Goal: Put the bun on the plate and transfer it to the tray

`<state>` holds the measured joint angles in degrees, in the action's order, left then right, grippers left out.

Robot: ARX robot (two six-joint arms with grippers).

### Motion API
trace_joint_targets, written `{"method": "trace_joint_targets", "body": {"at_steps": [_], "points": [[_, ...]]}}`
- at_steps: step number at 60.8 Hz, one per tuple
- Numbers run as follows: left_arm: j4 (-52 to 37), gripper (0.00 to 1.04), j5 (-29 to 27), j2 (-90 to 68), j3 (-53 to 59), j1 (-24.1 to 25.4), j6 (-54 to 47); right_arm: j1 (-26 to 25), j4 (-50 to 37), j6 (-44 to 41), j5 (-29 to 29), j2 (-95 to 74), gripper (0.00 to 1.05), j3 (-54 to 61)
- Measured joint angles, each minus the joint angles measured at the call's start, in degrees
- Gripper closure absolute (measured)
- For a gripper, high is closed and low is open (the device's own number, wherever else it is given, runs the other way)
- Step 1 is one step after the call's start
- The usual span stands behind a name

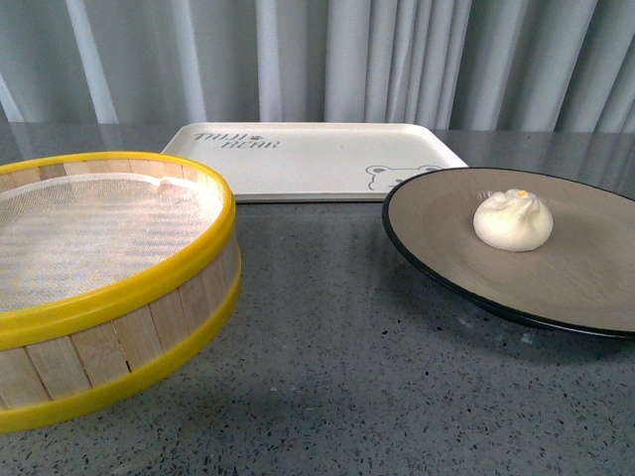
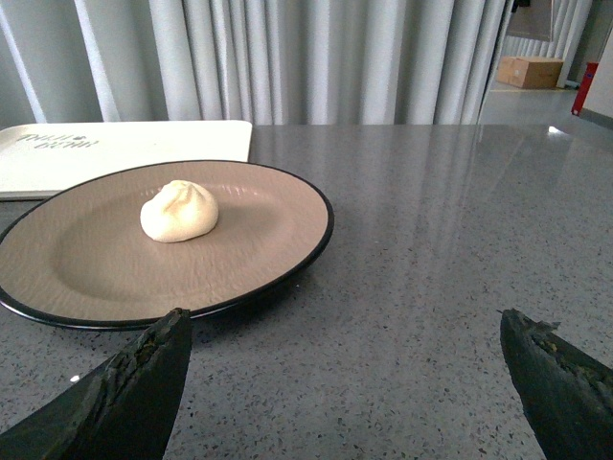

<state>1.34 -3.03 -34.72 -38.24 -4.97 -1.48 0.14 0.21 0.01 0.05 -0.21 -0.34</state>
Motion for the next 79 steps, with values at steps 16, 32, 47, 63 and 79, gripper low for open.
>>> {"method": "trace_joint_targets", "body": {"at_steps": [16,32,47,63,79], "points": [[-5.55,0.9,3.08,9.33,17.99,4.7,1.2,0.0,0.0,0.0,-0.04,0.0,0.09,0.0],[-8.41,1.01,3.04,16.09,27.19,4.83,1.6,0.0,0.0,0.0,-0.02,0.0,0.09,0.0],[-8.74,1.01,2.97,19.78,31.06,4.83,1.6,0.0,0.0,-0.02,-0.04,0.0,0.09,0.0],[-8.46,1.01,2.99,23.12,33.77,4.83,1.6,0.0,0.0,-0.02,-0.07,0.0,0.09,0.0],[-1.11,1.01,2.99,31.78,35.15,4.83,1.6,0.0,0.0,0.0,-0.11,0.0,0.09,0.0]]}}
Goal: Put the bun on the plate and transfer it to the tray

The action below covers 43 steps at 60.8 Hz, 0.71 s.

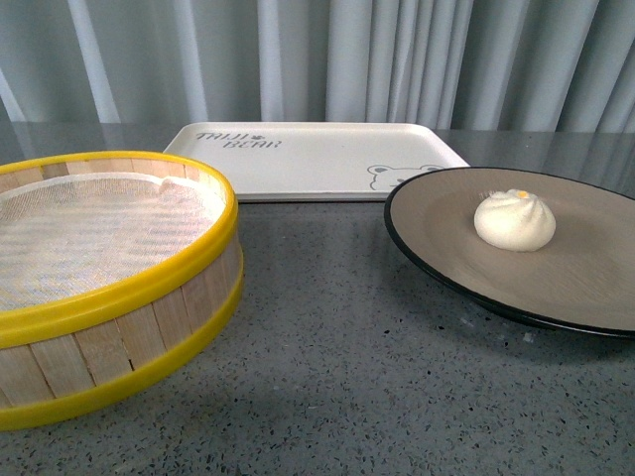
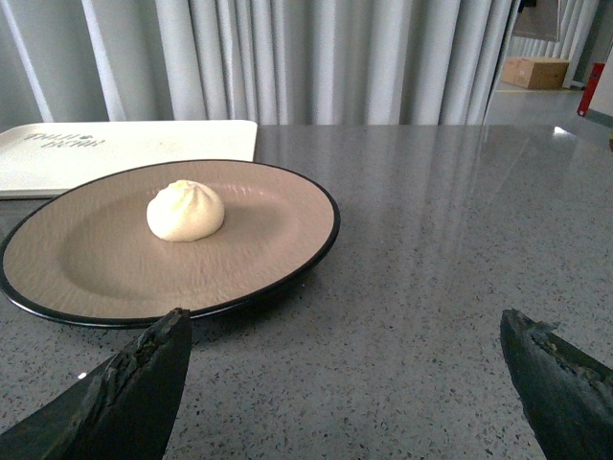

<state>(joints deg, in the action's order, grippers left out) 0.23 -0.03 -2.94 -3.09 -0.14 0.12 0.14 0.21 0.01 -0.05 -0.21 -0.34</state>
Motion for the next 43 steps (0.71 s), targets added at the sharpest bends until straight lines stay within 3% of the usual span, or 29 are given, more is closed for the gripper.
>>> {"method": "trace_joint_targets", "body": {"at_steps": [41,43], "points": [[-0.13,1.01,-0.02,2.71,1.55,0.0,0.02,0.0,0.0,0.0,0.02,0.0,0.09,0.0],[-0.13,0.97,0.0,2.71,1.55,0.0,0.04,0.0,0.0,-0.02,0.02,0.0,0.09,0.0]]}}
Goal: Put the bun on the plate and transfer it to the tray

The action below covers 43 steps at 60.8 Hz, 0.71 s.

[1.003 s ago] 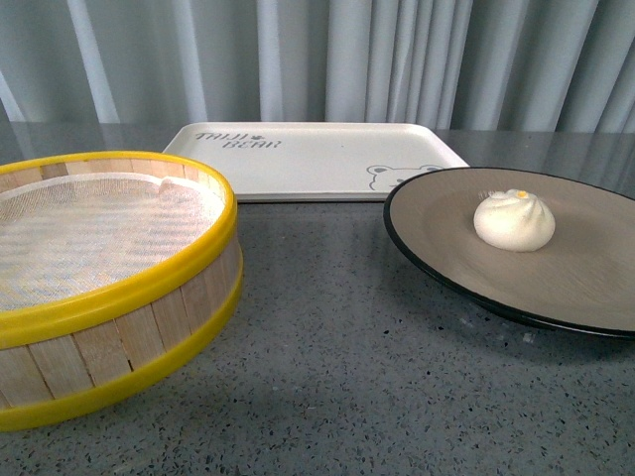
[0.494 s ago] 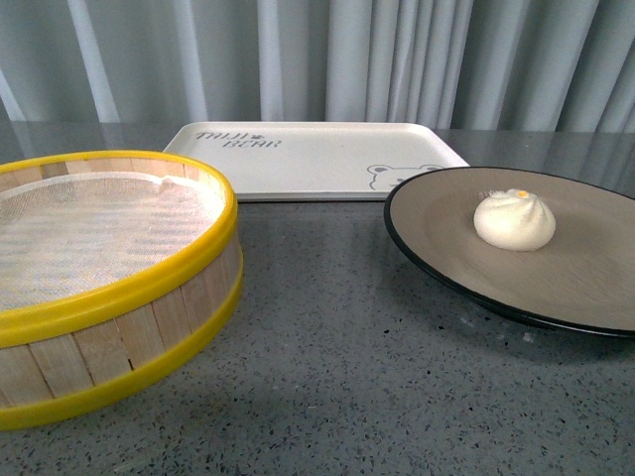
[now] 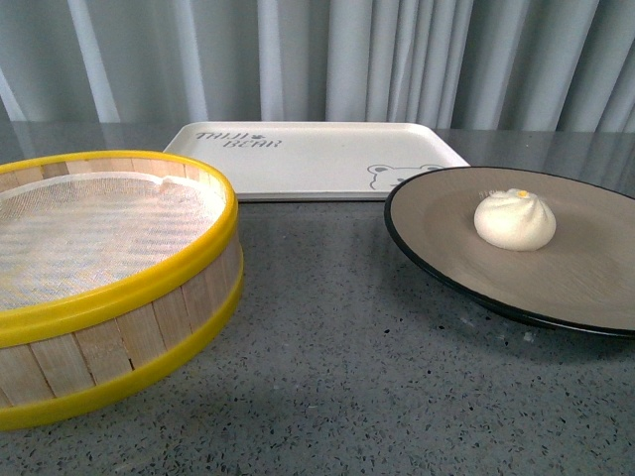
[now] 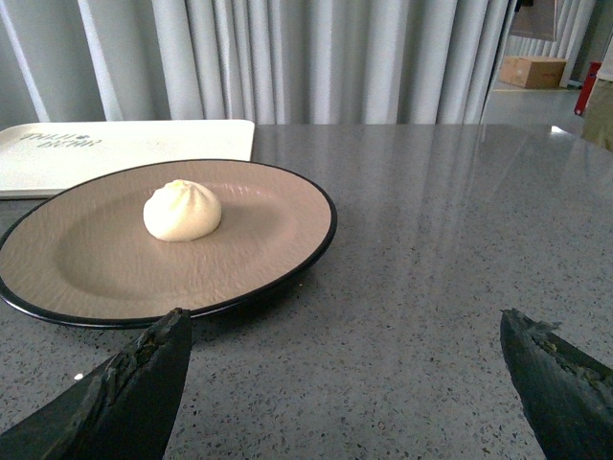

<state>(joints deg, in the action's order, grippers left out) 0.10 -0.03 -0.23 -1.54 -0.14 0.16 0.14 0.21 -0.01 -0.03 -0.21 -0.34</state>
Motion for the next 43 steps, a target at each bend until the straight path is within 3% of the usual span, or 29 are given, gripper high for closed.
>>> {"method": "trace_joint_targets", "body": {"at_steps": [13,23,27,35,38,43], "points": [[0.0,0.47,-0.02,0.0,0.0,0.0,0.0,0.0,0.0,0.02,0.0,0.0,0.09,0.0],[0.0,0.2,0.0,0.0,0.0,0.0,0.0,-0.02,0.04,-0.22,-0.11,-0.04,0.09,0.0],[0.0,0.08,-0.07,0.0,0.0,0.0,0.0,-1.33,0.33,-4.7,-4.04,-3.04,0.09,-1.03],[0.0,0.07,0.02,0.0,0.0,0.0,-0.02,-7.52,-12.02,-8.37,-11.28,-20.48,0.09,-7.96],[0.0,0.07,-0.02,0.0,0.0,0.0,-0.02,-11.67,-16.57,-4.98,-14.99,-29.24,0.09,-12.87],[0.0,0.07,0.0,0.02,0.0,0.0,-0.02,-17.18,-16.17,2.67,-20.79,-39.85,0.09,-19.02]]}}
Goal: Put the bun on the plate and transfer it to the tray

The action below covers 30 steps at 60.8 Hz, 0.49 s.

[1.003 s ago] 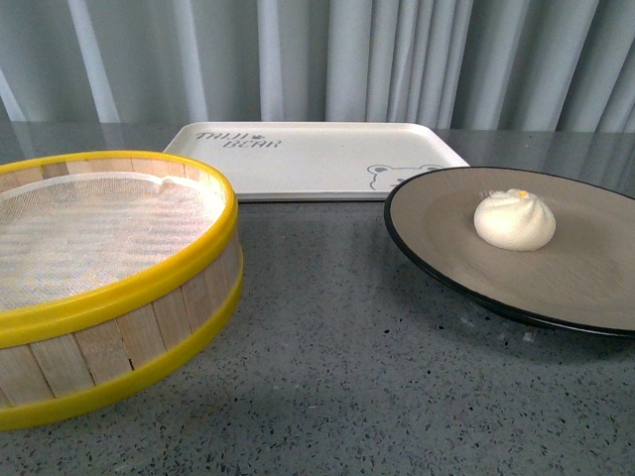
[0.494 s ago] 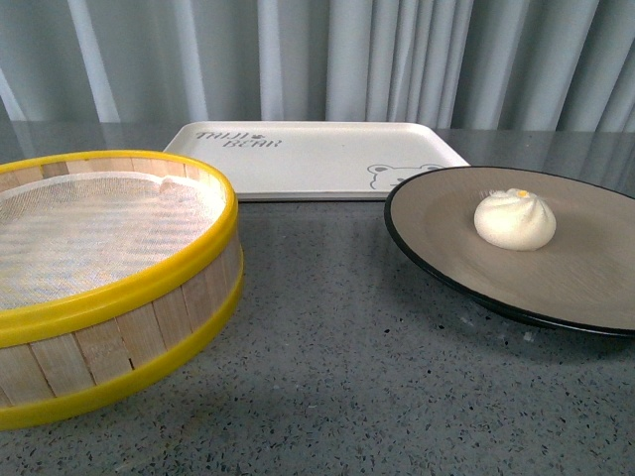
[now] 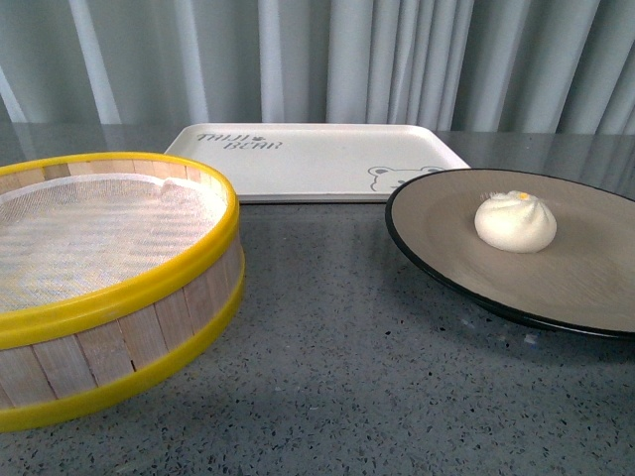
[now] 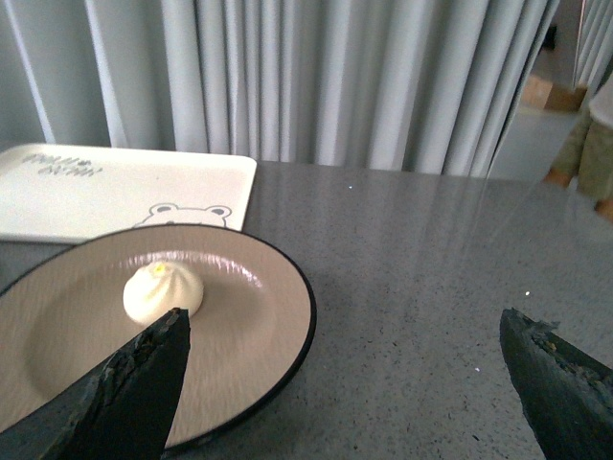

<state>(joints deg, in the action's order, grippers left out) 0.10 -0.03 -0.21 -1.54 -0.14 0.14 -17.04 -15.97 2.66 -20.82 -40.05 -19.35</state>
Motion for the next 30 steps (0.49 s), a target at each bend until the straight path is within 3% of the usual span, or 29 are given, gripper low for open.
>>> {"method": "trace_joint_targets", "body": {"at_steps": [13,21,30], "points": [[0.0,0.07,-0.02,-0.02,0.0,0.0,0.0,-8.92,7.82,26.69,-12.81,-19.08,0.09,-8.44],[0.0,0.07,0.0,0.0,0.0,0.0,0.0,-8.57,9.75,40.74,-18.84,-23.08,0.09,-10.16],[0.0,0.07,0.0,0.0,0.0,0.0,0.0,-4.76,10.34,50.95,-19.67,-25.0,0.09,-10.73]]}}
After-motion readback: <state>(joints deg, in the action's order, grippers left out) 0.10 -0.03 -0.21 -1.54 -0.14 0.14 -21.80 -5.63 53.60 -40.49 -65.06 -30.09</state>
